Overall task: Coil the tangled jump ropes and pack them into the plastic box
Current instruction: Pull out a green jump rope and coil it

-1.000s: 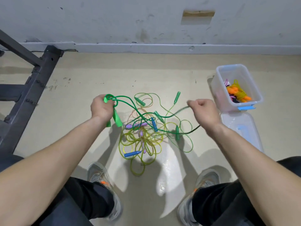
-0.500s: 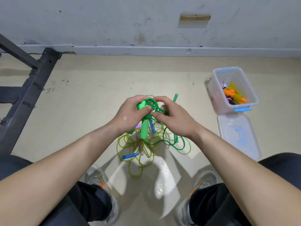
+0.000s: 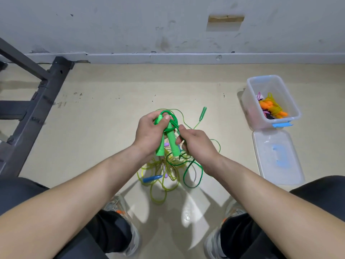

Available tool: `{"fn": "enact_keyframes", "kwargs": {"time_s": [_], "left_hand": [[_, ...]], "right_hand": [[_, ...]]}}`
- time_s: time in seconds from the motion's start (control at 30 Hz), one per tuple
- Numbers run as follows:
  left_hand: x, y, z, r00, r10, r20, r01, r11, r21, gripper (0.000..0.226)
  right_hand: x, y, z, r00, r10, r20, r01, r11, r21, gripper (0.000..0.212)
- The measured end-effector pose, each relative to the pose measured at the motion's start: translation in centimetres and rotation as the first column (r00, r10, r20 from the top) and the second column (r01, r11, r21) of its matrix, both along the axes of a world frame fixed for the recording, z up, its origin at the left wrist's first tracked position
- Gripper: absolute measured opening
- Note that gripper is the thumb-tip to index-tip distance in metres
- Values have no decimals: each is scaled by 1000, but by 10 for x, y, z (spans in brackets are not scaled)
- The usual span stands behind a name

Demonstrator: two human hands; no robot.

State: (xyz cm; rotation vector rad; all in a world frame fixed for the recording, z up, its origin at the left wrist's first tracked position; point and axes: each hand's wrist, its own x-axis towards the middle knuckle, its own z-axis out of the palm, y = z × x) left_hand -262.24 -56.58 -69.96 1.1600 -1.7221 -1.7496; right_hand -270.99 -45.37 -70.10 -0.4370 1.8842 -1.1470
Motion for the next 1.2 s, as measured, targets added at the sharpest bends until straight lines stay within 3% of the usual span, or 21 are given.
{"fn": "enact_keyframes", "kwargs": {"time_s": [0.07, 0.13, 0.2, 0.27, 0.37, 0.5, 0.57, 0.63, 0.7, 0.83, 1.0, 1.1, 1.2], "left_hand": [[-2, 1, 4, 999, 26, -41, -20, 990, 137, 19], [-3, 1, 5, 996, 57, -62, -42, 975, 219, 22], [-3, 1, 6, 992, 95, -83, -70, 963, 259, 26], [-3, 5, 6, 986, 135, -97, -101, 950, 295, 30], [-3, 11, 5, 983, 157, -93, -117, 933, 341, 36], [-9, 10, 14, 969, 211, -126, -159, 931, 329, 35], [-10, 10, 14, 976, 186, -112, -146, 944, 296, 36], [-10, 8, 11, 984, 145, -103, -120, 969, 217, 40], [-10, 3, 8, 996, 74, -47, -72, 997, 38, 43], [-8, -6, 12, 997, 28, 74, -8, 964, -267, 55], [-4, -16, 15, 996, -55, 64, 70, 964, -258, 49], [0, -30, 19, 973, -216, 86, 229, 951, -206, 37], [5, -40, 21, 936, -287, 205, 339, 889, -306, 29]], "right_hand": [[5, 1, 3, 984, 39, -174, -36, 999, 17, 41], [12, 3, 2, 908, 151, -392, -133, 988, 72, 39], [18, 3, 7, 861, 228, -455, -199, 974, 111, 41], [20, 3, 14, 884, 262, -387, -245, 965, 96, 42], [20, 1, 22, 968, 245, -55, -251, 956, -151, 22], [10, 0, 21, 952, 303, -42, -303, 917, -259, 12], [6, -2, 22, 931, 354, -88, -365, 908, -206, 11], [4, -3, 18, 884, 399, -245, -434, 895, -107, 14], [2, -3, 13, 833, 398, -385, -443, 896, -32, 13], [-3, 1, 14, 826, 379, -418, -453, 887, -90, 10], [-8, 5, 6, 784, 422, -455, -498, 865, -55, 11], [-15, 6, 3, 774, 448, -448, -518, 854, -40, 15], [-22, 9, 1, 716, 518, -469, -565, 823, 46, 23]]}}
